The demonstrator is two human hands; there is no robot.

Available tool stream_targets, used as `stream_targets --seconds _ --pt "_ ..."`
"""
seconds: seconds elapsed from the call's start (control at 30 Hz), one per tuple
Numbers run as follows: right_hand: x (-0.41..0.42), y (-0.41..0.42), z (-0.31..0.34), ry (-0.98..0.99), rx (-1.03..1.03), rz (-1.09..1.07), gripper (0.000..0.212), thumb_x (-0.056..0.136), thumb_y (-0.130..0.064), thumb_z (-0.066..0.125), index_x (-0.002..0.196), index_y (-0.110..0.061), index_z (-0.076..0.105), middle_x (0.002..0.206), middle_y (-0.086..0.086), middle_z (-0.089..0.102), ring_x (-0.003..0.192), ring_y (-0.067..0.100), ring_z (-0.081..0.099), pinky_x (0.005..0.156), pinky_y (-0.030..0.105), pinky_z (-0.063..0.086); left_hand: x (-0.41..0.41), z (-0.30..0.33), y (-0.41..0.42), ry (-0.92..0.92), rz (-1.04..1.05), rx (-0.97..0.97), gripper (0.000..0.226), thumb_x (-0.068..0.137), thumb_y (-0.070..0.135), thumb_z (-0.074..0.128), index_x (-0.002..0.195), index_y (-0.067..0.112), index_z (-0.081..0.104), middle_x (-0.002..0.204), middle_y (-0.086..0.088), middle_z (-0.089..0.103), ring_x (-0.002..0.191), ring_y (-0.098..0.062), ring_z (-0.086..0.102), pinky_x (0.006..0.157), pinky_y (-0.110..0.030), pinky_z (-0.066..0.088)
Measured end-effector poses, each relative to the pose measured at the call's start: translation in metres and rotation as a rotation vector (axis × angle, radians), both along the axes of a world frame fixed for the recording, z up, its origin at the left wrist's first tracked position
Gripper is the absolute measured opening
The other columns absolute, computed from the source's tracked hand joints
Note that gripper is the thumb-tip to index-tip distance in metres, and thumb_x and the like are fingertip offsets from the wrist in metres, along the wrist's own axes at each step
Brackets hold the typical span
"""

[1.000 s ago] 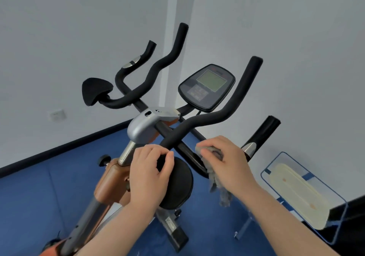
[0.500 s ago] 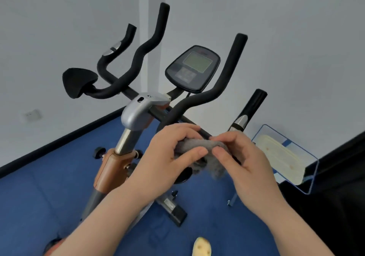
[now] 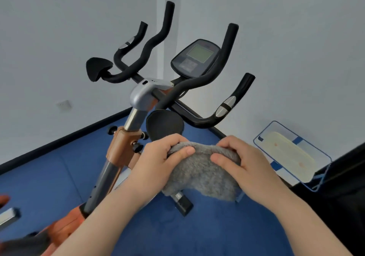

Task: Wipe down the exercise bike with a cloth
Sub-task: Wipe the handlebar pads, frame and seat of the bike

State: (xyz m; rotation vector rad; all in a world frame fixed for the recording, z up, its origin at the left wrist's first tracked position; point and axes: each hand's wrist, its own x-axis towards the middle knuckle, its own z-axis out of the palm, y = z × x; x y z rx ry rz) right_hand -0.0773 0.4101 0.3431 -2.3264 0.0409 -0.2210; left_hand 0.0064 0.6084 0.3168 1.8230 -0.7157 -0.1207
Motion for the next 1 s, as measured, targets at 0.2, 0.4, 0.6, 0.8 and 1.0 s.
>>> stream_targets --seconds 0.2,0.4,0.6,0.8,1.0 --pt "-0.054 -0.031 -0.020 0.140 -0.050 0.082 0.048 0.088 -0.057 0.048 0.066 -0.015 0.045 0.061 -0.008 0.042 0.055 0.006 0.038 0.058 0.027 0.034 -0.057 -0.019 -0.017 0.072 0.102 0.142 0.032 0.085 0.056 0.050 0.078 0.030 0.069 0.074 0.017 0.068 0.073 0.000 0.062 0.065 -0.017 0.045" --pt "-0.079 -0.022 -0.057 0.295 0.071 0.083 0.052 0.094 -0.053 0.041 0.063 -0.016 0.023 0.054 -0.006 0.022 0.052 0.010 0.022 0.056 0.030 0.022 -0.117 -0.054 -0.015 0.139 0.396 0.297 0.054 0.089 0.057 0.051 0.072 0.007 0.062 0.071 -0.006 0.061 0.067 -0.012 0.055 0.065 -0.026 0.045" --pt "-0.091 0.038 -0.077 0.595 0.589 0.075 0.057 0.099 -0.048 0.042 0.081 0.004 0.057 0.075 0.003 0.061 0.067 0.022 0.057 0.065 0.045 0.054 -0.187 -0.056 0.004 0.117 0.594 0.294 0.020 0.097 0.038 0.053 0.089 0.029 0.069 0.082 0.010 0.052 0.085 0.004 0.050 0.071 -0.012 0.039" --pt "-0.106 0.098 -0.072 0.680 0.697 0.272 0.036 0.092 -0.054 0.052 0.093 -0.025 0.072 0.091 -0.004 0.074 0.084 0.009 0.071 0.065 0.023 0.053 -0.251 -0.075 0.015 0.110 0.470 0.411 0.067 0.090 0.070 0.029 0.151 0.047 0.012 0.137 0.037 0.014 0.131 0.006 0.023 0.096 -0.017 0.041" --pt "-0.115 0.137 -0.074 0.344 0.373 0.394 0.020 0.096 -0.028 0.058 0.077 -0.030 0.065 0.075 -0.013 0.068 0.075 0.002 0.062 0.065 0.018 0.045 -0.269 -0.075 0.099 0.085 0.575 0.367 0.030 0.098 0.039 0.049 0.128 0.041 0.057 0.130 0.038 0.041 0.124 0.013 0.041 0.098 -0.009 0.036"
